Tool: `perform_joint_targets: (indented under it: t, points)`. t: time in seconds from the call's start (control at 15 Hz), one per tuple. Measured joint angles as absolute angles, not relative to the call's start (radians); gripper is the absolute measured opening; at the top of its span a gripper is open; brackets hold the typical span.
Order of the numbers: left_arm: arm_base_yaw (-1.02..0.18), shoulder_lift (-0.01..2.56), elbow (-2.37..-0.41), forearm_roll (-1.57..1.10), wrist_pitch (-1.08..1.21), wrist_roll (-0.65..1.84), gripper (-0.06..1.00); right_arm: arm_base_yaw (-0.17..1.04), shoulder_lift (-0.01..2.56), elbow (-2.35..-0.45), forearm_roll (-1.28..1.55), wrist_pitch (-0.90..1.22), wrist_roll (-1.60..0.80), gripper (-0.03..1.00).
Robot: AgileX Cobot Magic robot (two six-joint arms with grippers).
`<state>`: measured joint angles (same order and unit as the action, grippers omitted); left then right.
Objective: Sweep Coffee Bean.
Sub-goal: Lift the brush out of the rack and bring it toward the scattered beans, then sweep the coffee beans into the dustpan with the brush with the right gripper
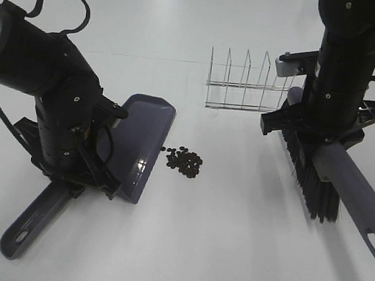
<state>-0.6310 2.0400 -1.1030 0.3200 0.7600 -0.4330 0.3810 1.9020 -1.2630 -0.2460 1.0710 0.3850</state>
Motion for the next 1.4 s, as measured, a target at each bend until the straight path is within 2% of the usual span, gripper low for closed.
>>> perform_joint_targets:
  t: [0.33, 0.53, 0.73, 1.07, 1.4]
  points:
    - [-0.631, 2.04, -1.103, 0.32, 0.759, -0.424, 0.35, 0.4, 1.996, -1.32, -0.25, 1.09, 0.401, 0.3]
    - [-0.631, 2.04, -1.103, 0.32, 0.759, -0.418, 0.35, 0.469, 2.143, -1.508, -0.248, 1.185, 0.402, 0.3]
    - [-0.631, 2.04, -1.103, 0.32, 0.759, -0.415, 0.35, 0.522, 2.238, -1.617, -0.206, 1.216, 0.402, 0.3]
    - [-0.631, 2.04, -1.103, 0.32, 0.759, -0.41, 0.35, 0.562, 2.356, -1.793, 0.07, 1.225, 0.373, 0.3]
    - [-0.628, 2.04, -1.103, 0.317, 0.778, -0.419, 0.35, 0.56, 2.408, -1.812, 0.345, 1.145, 0.302, 0.3]
